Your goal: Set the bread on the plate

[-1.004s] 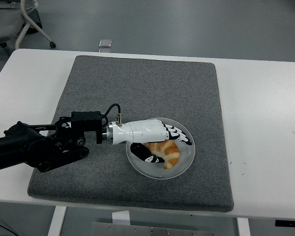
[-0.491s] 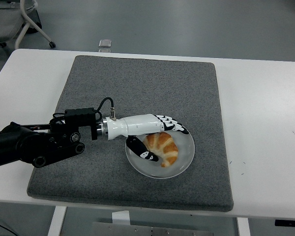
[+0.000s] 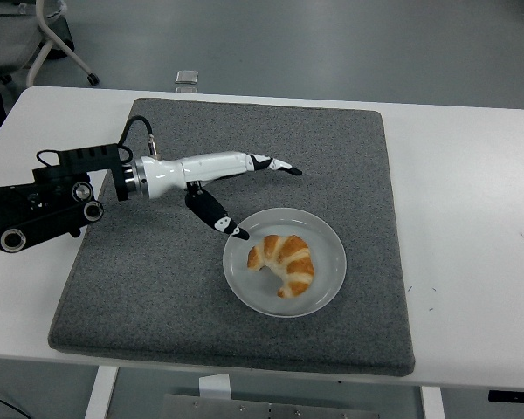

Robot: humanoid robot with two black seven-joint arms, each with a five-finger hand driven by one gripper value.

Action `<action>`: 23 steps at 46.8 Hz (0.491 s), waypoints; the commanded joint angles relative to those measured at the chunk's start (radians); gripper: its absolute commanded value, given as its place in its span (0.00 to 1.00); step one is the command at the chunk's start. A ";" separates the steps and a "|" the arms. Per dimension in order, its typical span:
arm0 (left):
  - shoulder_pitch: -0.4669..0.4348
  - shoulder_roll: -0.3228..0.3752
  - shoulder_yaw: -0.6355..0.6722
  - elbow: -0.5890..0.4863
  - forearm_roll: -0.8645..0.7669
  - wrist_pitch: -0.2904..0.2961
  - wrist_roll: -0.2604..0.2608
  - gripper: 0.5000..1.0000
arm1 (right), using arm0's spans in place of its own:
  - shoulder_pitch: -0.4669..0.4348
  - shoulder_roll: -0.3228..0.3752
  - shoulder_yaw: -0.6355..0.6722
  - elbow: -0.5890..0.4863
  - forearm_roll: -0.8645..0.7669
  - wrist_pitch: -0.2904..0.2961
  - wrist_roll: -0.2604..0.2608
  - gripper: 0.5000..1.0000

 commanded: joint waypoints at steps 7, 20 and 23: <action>-0.073 0.020 -0.105 0.024 -0.151 -0.111 0.002 0.99 | 0.000 0.000 0.000 0.000 0.000 0.000 0.000 0.86; -0.099 0.018 -0.126 0.119 -0.383 -0.117 0.003 0.99 | 0.000 0.000 0.000 0.000 0.000 0.000 0.000 0.86; -0.107 0.018 -0.126 0.158 -0.482 -0.117 0.003 0.99 | 0.000 0.000 0.000 0.000 0.000 0.000 0.000 0.86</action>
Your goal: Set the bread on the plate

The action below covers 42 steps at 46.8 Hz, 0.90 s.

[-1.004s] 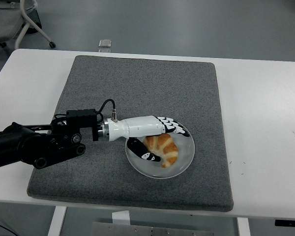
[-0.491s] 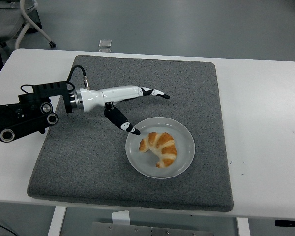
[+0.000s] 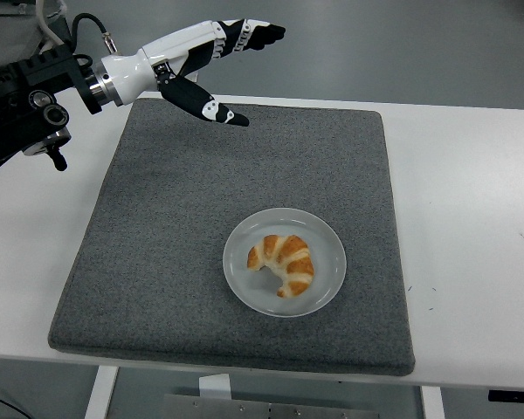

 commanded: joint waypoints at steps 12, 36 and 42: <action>-0.024 0.001 0.000 0.195 -0.260 -0.021 0.002 1.00 | 0.000 0.000 0.000 0.000 0.000 0.000 0.000 0.86; 0.048 0.043 -0.003 0.267 -0.538 -0.089 0.005 1.00 | 0.000 0.000 0.000 0.000 0.000 0.000 0.000 0.86; 0.085 0.043 -0.003 0.270 -0.645 -0.130 0.005 1.00 | 0.000 0.000 0.002 0.001 0.000 0.002 0.000 0.86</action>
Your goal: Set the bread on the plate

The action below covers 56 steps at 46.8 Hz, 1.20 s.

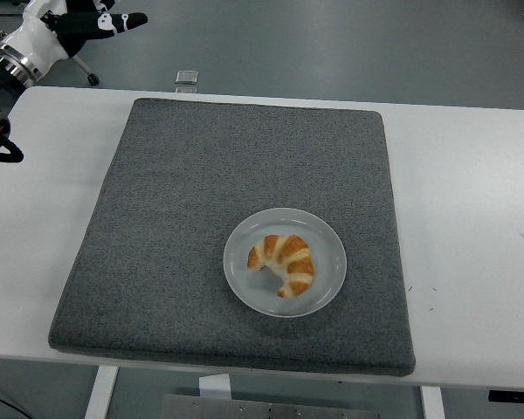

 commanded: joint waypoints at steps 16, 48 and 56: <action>0.099 -0.009 0.003 -0.001 -0.119 -0.017 -0.001 0.99 | 0.017 0.000 -0.003 0.072 -0.006 0.031 0.000 0.86; 0.154 -0.015 -0.007 -0.004 -0.165 -0.047 -0.004 0.99 | 0.015 0.000 0.003 0.140 0.000 0.250 0.000 0.86; 0.177 -0.015 -0.007 0.004 -0.157 -0.050 -0.005 1.00 | 0.017 0.000 0.003 0.138 0.006 0.284 0.000 0.86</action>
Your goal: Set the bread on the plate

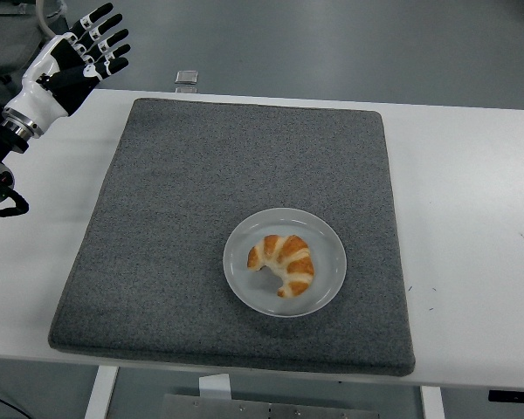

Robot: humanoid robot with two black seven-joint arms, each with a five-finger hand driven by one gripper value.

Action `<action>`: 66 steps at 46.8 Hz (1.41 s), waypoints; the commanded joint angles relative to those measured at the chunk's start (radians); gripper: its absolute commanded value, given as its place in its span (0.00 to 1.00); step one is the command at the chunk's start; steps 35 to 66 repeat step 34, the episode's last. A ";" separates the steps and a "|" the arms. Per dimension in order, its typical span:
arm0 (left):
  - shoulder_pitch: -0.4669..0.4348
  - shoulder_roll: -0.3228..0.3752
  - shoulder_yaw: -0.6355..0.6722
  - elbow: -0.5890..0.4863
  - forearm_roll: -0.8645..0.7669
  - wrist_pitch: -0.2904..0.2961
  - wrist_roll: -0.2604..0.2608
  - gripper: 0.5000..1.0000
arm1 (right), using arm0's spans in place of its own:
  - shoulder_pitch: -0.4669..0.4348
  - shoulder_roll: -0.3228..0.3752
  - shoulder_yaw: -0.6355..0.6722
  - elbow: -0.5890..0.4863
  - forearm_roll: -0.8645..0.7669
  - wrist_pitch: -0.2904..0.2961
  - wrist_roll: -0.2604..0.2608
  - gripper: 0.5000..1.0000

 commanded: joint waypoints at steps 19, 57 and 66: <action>0.045 -0.092 -0.002 0.160 0.006 -0.059 -0.004 1.00 | 0.001 0.000 0.003 -0.006 0.004 0.000 0.000 0.86; 0.043 -0.094 -0.010 0.158 0.006 -0.059 -0.006 1.00 | 0.001 0.000 0.001 -0.006 0.004 -0.002 0.001 0.86; 0.043 -0.094 -0.010 0.158 0.006 -0.059 -0.006 1.00 | 0.001 0.000 0.001 -0.006 0.004 -0.002 0.001 0.86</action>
